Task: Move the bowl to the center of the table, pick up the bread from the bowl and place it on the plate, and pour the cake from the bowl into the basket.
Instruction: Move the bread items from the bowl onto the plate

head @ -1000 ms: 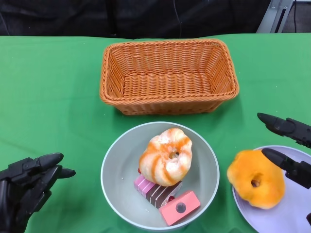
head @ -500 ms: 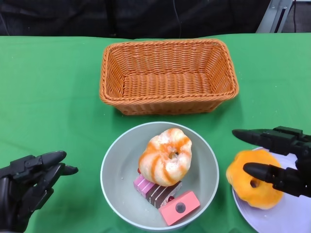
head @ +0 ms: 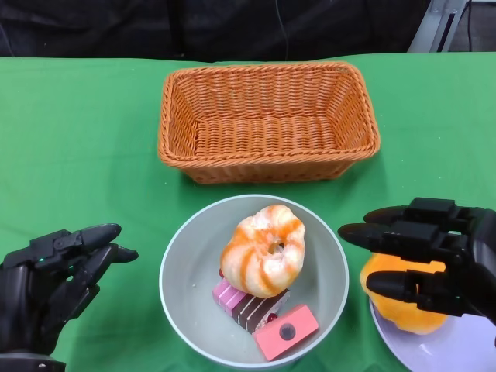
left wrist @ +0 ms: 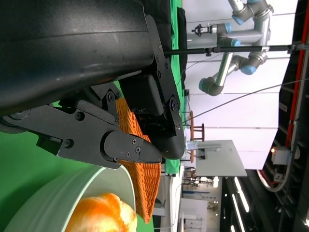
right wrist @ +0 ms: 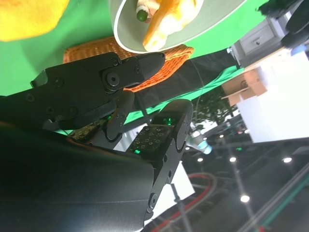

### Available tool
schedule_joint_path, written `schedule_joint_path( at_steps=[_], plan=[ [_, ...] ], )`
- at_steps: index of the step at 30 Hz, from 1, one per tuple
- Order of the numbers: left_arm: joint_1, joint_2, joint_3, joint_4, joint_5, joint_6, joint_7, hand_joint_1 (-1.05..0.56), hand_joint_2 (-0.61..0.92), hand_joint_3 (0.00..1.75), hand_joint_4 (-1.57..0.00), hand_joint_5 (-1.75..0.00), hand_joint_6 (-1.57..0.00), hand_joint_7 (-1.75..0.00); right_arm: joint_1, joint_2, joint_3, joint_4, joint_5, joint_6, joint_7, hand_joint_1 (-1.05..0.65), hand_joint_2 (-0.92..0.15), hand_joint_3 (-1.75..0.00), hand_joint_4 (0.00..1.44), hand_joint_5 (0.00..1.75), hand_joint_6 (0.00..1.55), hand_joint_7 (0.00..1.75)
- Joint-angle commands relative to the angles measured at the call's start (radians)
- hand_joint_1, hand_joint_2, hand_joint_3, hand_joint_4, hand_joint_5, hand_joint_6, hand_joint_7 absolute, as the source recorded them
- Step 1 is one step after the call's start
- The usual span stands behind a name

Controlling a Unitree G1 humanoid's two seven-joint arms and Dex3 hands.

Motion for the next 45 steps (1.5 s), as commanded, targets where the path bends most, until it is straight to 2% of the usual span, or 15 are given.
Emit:
schedule_joint_path(
  at_steps=[1, 6, 18, 25, 35, 39, 42, 45],
  plan=[
    [0.018, 0.009, -0.005, -0.011, 0.006, 0.000, 0.011, -0.28, 0.92, 0.19, -0.83, -1.00, -1.27, 0.00, -0.002, -0.028, 0.010, -0.041, -0.014, -0.004, 0.005, -0.51, -0.87, -0.01, 0.85, 0.22, 0.81, 0.00],
    [0.030, -0.002, -0.017, -0.035, 0.022, 0.008, 0.048, -0.30, 0.92, 0.15, -0.85, -1.03, -1.29, -0.01, -0.010, -0.047, 0.050, -0.099, -0.012, 0.014, 0.062, -0.50, -0.83, 0.00, 0.83, 0.20, 0.80, 0.00],
    [0.037, 0.000, -0.020, -0.046, 0.021, 0.011, 0.047, -0.28, 0.92, 0.18, -0.83, -1.04, -1.28, -0.01, -0.026, -0.034, 0.128, -0.238, -0.107, 0.132, 0.146, -0.63, -0.81, 0.00, 0.82, 0.13, 0.74, 0.00],
    [0.026, 0.001, -0.010, -0.027, 0.009, -0.003, 0.036, -0.30, 0.92, 0.19, -0.82, -1.05, -1.28, -0.01, -0.046, -0.039, 0.166, -0.236, -0.158, 0.142, 0.128, -0.62, -0.80, 0.00, 0.83, 0.10, 0.75, 0.01],
    [0.019, 0.000, -0.005, -0.001, 0.010, -0.018, 0.030, -0.30, 0.92, 0.17, -0.83, -1.05, -1.28, -0.01, -0.057, -0.018, 0.200, -0.231, -0.229, 0.182, 0.065, -0.61, -0.82, -0.01, 0.86, 0.09, 0.76, 0.00],
    [0.015, -0.003, -0.004, 0.006, 0.000, -0.019, 0.024, -0.29, 0.92, 0.16, -0.83, -1.04, -1.29, -0.01, -0.081, -0.025, 0.211, -0.207, -0.277, 0.177, 0.000, -0.61, -0.82, 0.00, 0.87, 0.08, 0.77, 0.01],
    [0.016, -0.002, -0.005, 0.009, 0.013, -0.020, 0.035, -0.30, 0.92, 0.16, -0.83, -1.04, -1.29, -0.01, -0.124, -0.021, 0.226, -0.147, -0.333, 0.164, -0.114, -0.60, -0.81, 0.00, 0.87, 0.08, 0.79, 0.02],
    [0.013, -0.003, -0.003, 0.019, 0.010, -0.028, 0.030, -0.29, 0.92, 0.16, -0.83, -1.04, -1.28, -0.01, -0.159, -0.026, 0.248, -0.098, -0.370, 0.171, -0.184, -0.59, -0.80, 0.00, 0.87, 0.07, 0.79, 0.01]
  ],
)
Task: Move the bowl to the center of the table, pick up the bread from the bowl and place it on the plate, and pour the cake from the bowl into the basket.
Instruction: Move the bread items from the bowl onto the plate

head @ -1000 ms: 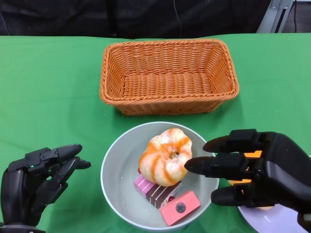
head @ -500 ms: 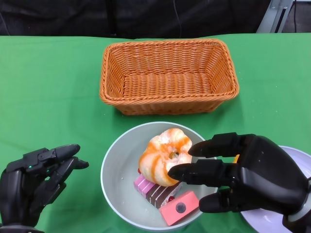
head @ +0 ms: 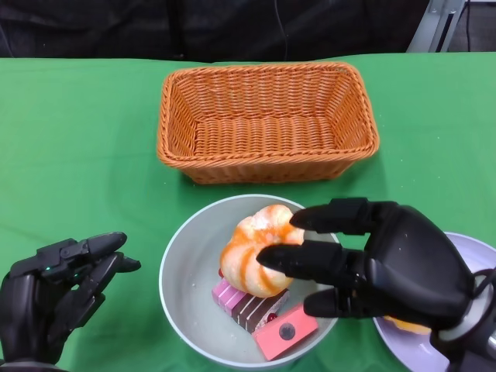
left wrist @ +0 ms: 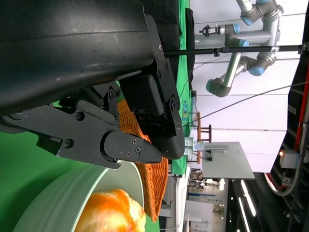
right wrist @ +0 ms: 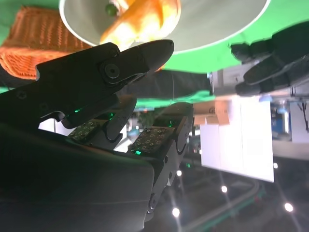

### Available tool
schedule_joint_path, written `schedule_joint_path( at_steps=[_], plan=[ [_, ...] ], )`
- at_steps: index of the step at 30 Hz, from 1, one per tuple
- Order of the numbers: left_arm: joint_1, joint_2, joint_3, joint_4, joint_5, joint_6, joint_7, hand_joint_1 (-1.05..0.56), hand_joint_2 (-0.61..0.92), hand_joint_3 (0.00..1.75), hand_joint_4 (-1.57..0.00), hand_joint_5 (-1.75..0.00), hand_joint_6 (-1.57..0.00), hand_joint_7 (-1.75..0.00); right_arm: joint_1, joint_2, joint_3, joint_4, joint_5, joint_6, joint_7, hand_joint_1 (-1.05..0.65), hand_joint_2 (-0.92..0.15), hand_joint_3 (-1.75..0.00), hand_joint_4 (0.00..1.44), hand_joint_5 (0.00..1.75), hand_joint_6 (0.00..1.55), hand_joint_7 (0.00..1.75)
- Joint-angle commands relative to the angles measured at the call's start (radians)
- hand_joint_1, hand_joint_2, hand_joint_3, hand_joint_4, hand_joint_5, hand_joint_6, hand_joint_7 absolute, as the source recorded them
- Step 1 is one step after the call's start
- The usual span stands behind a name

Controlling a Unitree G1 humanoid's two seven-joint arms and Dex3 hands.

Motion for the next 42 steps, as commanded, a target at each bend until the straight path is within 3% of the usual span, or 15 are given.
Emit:
schedule_joint_path(
  at_steps=[1, 10, 24, 42],
  plan=[
    [-0.009, 0.008, 0.007, 0.013, -0.012, -0.019, 0.002, -0.30, 0.92, 0.16, -0.83, -1.04, -1.28, -0.01, -0.042, -0.011, 0.020, 0.054, -0.038, 0.004, -0.083, -0.59, -0.80, 0.00, 0.87, 0.07, 0.80, 0.01],
    [-0.003, 0.003, 0.005, 0.013, -0.011, -0.027, 0.002, -0.29, 0.92, 0.16, -0.83, -1.03, -1.28, -0.01, -0.131, -0.024, 0.104, 0.206, -0.116, 0.010, -0.288, -0.60, -0.79, 0.00, 0.91, 0.08, 0.82, 0.01],
    [0.010, -0.009, 0.002, -0.034, -0.019, -0.034, 0.019, -0.28, 0.92, 0.17, -0.84, -1.03, -1.29, -0.01, -0.220, -0.044, 0.245, 0.378, -0.186, 0.040, -0.430, -0.65, -0.80, 0.00, 0.88, 0.05, 0.77, 0.00],
    [0.056, -0.009, -0.015, -0.116, -0.011, -0.012, 0.045, -0.29, 0.92, 0.18, -0.84, -1.01, -1.29, -0.01, -0.249, -0.056, 0.359, 0.435, -0.222, 0.103, -0.524, -0.60, -0.81, 0.00, 0.88, 0.06, 0.77, 0.01]
  ],
)
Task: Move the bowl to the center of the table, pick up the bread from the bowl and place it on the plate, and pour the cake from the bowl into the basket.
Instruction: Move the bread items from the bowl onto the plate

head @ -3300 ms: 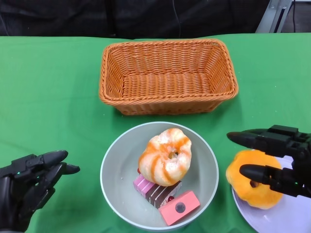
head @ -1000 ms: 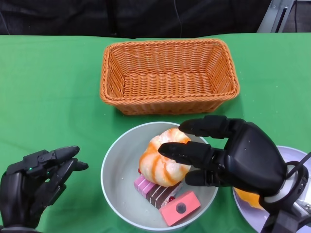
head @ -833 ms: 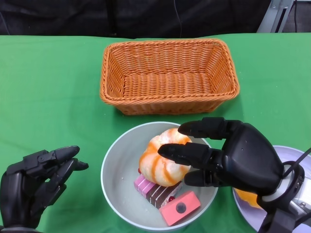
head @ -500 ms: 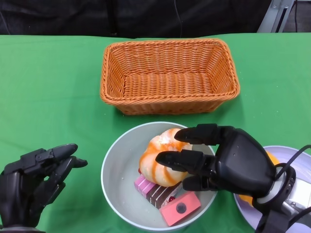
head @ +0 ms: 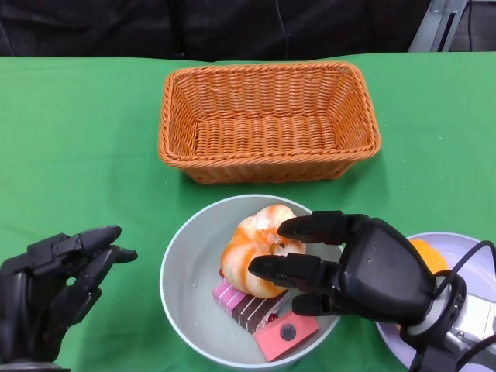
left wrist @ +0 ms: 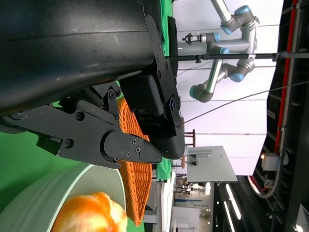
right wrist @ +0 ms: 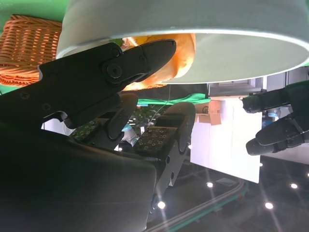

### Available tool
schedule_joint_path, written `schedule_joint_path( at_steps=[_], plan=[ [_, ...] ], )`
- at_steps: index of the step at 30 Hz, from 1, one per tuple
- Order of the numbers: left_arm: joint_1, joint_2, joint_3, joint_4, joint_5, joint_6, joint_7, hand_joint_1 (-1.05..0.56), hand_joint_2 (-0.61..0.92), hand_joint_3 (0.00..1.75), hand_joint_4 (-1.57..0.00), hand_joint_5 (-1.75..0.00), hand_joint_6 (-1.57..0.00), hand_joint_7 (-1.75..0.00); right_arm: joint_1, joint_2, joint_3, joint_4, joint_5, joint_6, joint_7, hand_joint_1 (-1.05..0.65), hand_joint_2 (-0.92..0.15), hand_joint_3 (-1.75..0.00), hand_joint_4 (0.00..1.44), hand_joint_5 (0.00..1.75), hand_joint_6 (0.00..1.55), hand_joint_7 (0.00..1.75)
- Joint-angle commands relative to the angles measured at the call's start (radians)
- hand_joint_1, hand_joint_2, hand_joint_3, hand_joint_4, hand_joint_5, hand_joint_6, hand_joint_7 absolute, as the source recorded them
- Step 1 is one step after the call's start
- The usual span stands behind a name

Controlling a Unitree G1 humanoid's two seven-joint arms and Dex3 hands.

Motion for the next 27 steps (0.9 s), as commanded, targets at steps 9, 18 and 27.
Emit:
schedule_joint_path(
  at_steps=[9, 18, 27],
  plan=[
    [0.012, 0.011, 0.004, 0.005, 0.004, -0.003, 0.007, -0.27, 0.92, 0.18, -0.85, -1.01, -1.29, -0.01, -0.060, 0.026, 0.063, 0.066, -0.019, 0.071, -0.095, -0.55, -0.82, 0.00, 0.89, 0.07, 0.77, 0.01],
    [0.007, 0.007, 0.005, 0.022, 0.001, -0.023, 0.001, -0.29, 0.92, 0.17, -0.85, -1.02, -1.29, -0.01, -0.118, 0.076, 0.122, 0.180, -0.040, 0.125, -0.176, -0.55, -0.79, 0.00, 0.89, 0.07, 0.77, 0.00],
    [0.008, 0.008, 0.004, 0.018, -0.004, -0.028, 0.002, -0.27, 0.92, 0.19, -0.86, -0.99, -1.29, -0.01, -0.180, 0.106, 0.176, 0.297, -0.030, 0.136, -0.184, -0.56, -0.78, 0.00, 0.88, 0.06, 0.77, 0.00]
  ],
)
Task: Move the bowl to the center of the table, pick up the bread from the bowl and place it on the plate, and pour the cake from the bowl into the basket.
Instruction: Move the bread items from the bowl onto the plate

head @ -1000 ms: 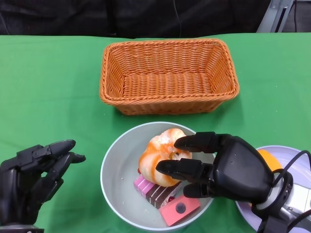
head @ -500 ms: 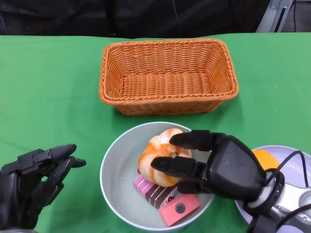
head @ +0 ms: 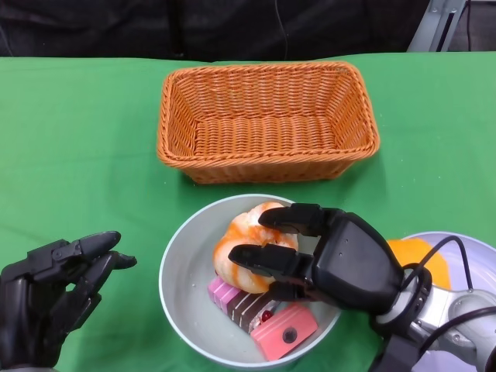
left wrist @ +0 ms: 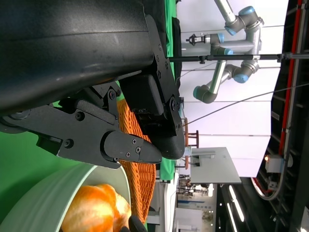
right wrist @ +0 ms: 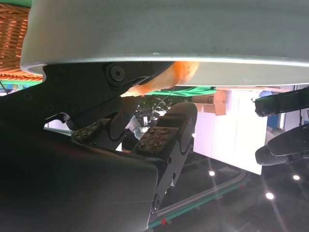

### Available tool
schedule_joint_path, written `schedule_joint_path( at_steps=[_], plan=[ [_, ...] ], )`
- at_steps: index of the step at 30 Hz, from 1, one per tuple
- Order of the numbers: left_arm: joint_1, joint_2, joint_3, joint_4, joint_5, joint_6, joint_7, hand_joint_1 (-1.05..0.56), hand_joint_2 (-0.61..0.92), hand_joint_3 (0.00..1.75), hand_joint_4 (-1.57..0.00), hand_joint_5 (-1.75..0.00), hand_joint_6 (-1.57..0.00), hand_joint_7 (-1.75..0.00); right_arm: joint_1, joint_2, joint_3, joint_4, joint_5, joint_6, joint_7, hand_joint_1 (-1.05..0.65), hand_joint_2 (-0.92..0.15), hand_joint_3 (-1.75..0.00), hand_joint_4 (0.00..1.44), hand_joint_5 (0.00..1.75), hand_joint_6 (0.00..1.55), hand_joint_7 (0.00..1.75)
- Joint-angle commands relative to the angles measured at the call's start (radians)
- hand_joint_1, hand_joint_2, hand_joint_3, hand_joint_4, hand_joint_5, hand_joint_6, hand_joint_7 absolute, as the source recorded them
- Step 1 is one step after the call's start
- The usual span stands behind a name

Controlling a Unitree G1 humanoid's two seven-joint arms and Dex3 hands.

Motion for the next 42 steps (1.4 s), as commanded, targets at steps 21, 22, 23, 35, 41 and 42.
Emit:
schedule_joint_path(
  at_steps=[21, 22, 23, 35, 41, 42],
  plan=[
    [-0.001, 0.007, 0.003, 0.012, -0.020, -0.026, -0.013, -0.28, 0.92, 0.17, -0.87, -0.96, -1.28, -0.01, 0.033, -0.057, 0.030, -0.173, 0.063, 0.107, 0.430, -0.53, -0.85, -0.01, 1.00, 0.08, 0.86, 0.03],
    [-0.001, 0.006, 0.003, 0.013, -0.022, -0.027, -0.016, -0.29, 0.92, 0.17, -0.87, -0.96, -1.28, -0.01, 0.032, -0.057, 0.031, -0.171, 0.069, 0.100, 0.432, -0.52, -0.85, -0.01, 1.01, 0.08, 0.86, 0.03],
    [-0.001, 0.006, 0.003, 0.014, -0.023, -0.027, -0.016, -0.29, 0.92, 0.17, -0.88, -0.96, -1.28, -0.01, 0.030, -0.057, 0.031, -0.168, 0.075, 0.092, 0.433, -0.50, -0.85, -0.01, 1.03, 0.08, 0.87, 0.03],
    [0.004, 0.001, 0.003, 0.009, -0.024, -0.030, -0.017, -0.28, 0.92, 0.18, -0.88, -0.95, -1.29, -0.01, 0.009, -0.024, 0.044, -0.078, 0.114, 0.001, 0.348, -0.37, -0.83, 0.00, 1.05, 0.71, 1.19, 0.03],
    [0.005, 0.000, 0.003, 0.008, -0.020, -0.031, -0.012, -0.27, 0.92, 0.19, -0.88, -0.95, -1.28, -0.01, -0.016, 0.001, 0.055, 0.000, 0.112, -0.027, 0.266, -0.37, -0.81, -0.01, 0.82, 1.19, 1.23, 0.01],
    [0.006, -0.001, 0.003, 0.005, -0.020, -0.029, -0.010, -0.27, 0.92, 0.18, -0.88, -0.95, -1.29, -0.01, -0.020, 0.005, 0.058, 0.012, 0.110, -0.033, 0.248, -0.36, -0.82, -0.01, 0.81, 1.22, 1.23, 0.01]
  ],
)
